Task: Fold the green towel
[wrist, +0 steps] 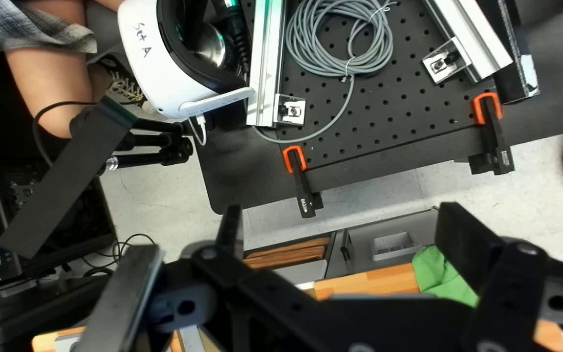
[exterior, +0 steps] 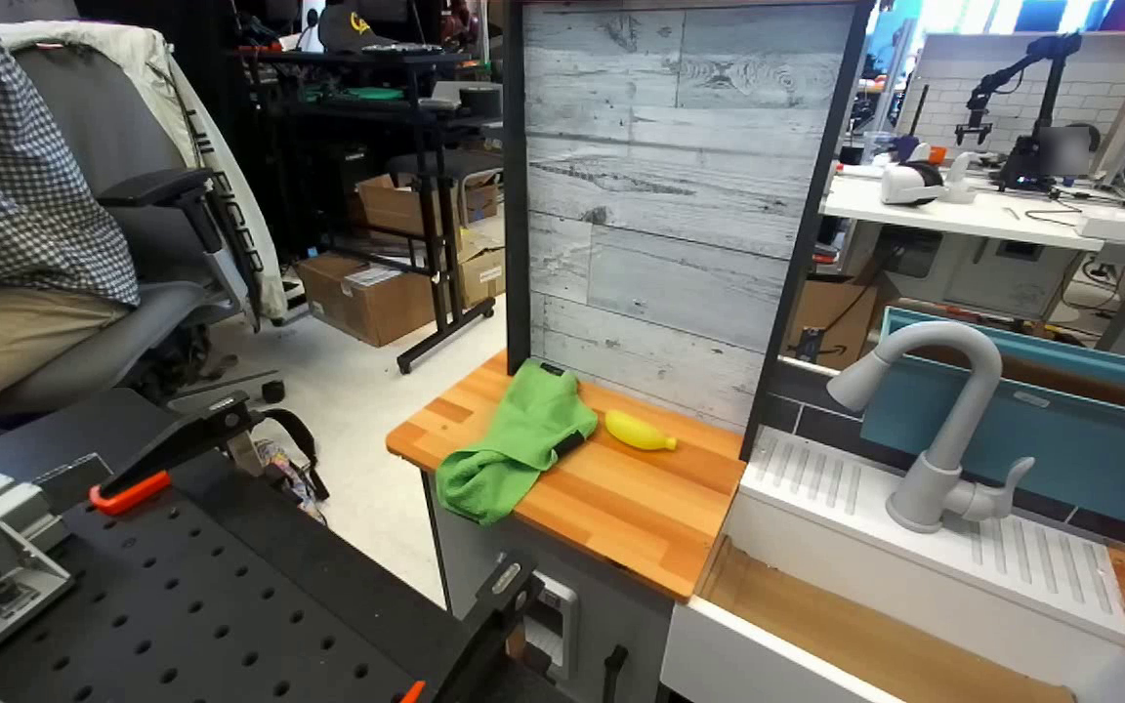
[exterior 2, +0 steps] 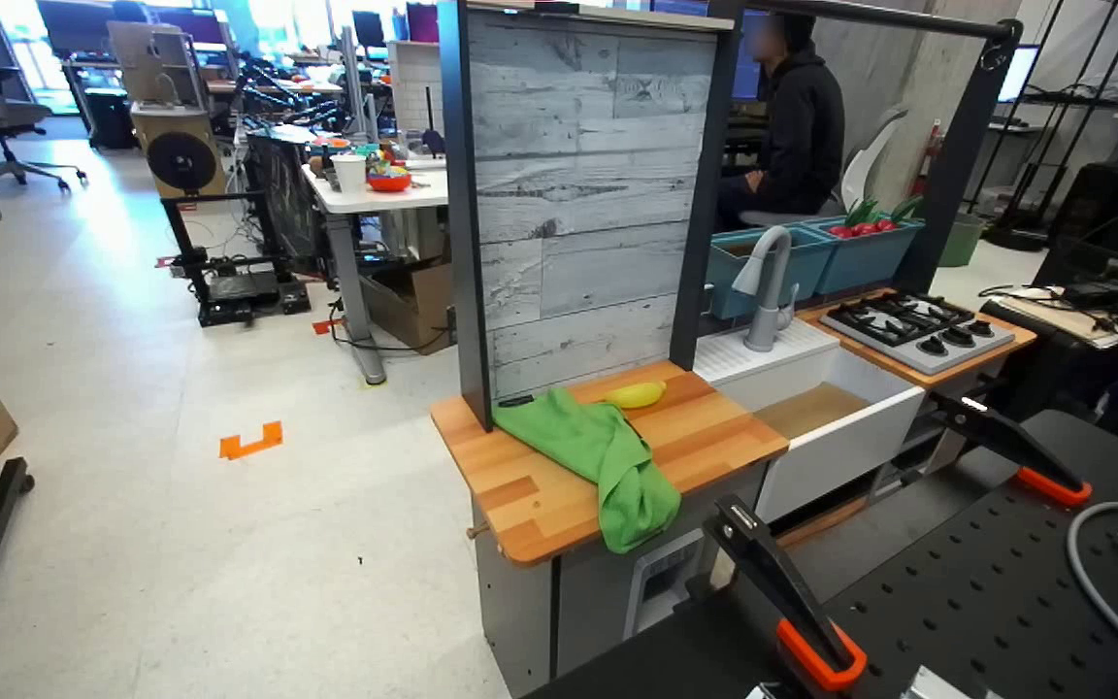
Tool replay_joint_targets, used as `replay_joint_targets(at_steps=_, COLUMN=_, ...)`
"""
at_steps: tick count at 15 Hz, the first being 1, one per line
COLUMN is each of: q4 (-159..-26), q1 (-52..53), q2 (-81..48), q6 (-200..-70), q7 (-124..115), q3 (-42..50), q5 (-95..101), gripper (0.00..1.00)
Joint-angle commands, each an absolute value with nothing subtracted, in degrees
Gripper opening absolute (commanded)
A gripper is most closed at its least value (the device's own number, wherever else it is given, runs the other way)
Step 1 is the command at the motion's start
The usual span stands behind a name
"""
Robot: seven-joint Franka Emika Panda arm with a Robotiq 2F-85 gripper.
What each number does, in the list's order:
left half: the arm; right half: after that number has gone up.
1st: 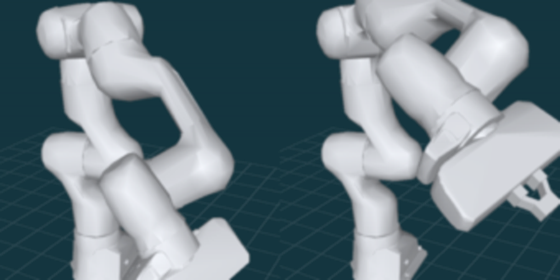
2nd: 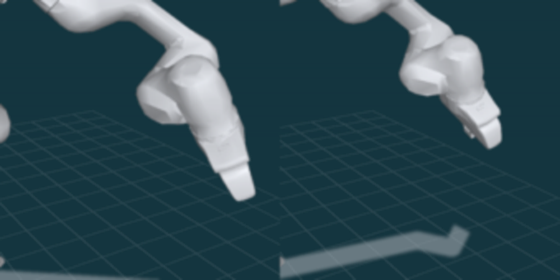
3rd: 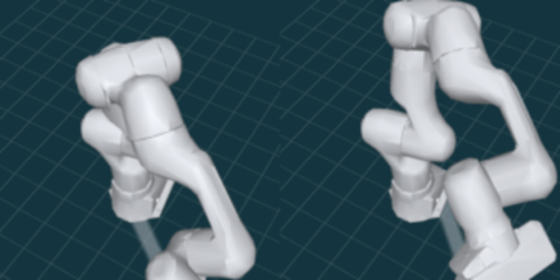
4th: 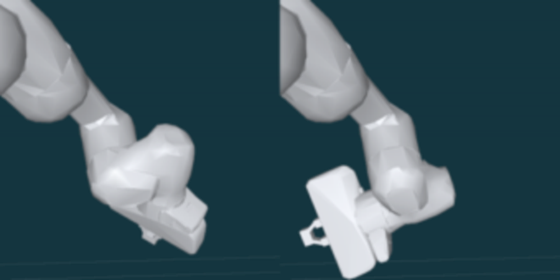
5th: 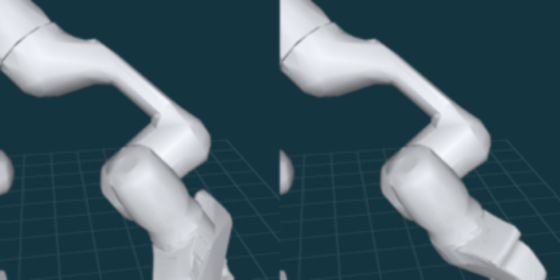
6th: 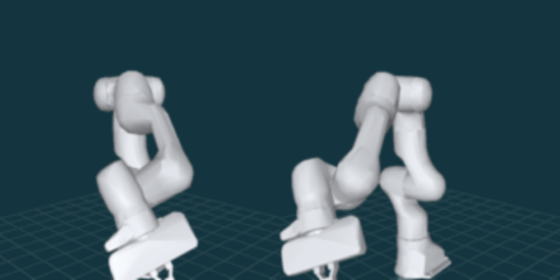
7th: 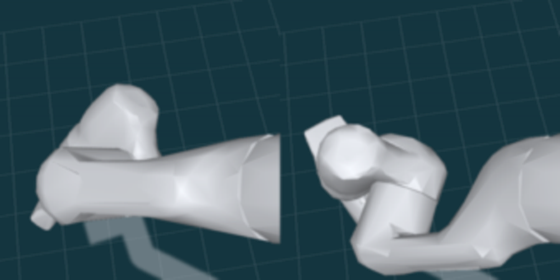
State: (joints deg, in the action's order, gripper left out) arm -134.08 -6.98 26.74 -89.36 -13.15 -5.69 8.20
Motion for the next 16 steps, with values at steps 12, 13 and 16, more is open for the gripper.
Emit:
replay_joint_targets(at_steps=12, q4=-124.19, q1=-3.28, q2=-3.51, q6=-110.09, q7=-32.24, q3=-4.36, q5=9.22, gripper=1.0)
replay_joint_targets(at_steps=13, q4=-123.2, q1=-2.8, q2=-5.89, q6=-111.38, q7=-33.5, q3=-3.95, q5=9.39, gripper=1.0)
replay_joint_targets(at_steps=16, q4=-120.97, q1=-1.49, q2=-12.13, q6=-117.58, q7=-36.72, q3=-2.22, q5=8.84, gripper=1.0)
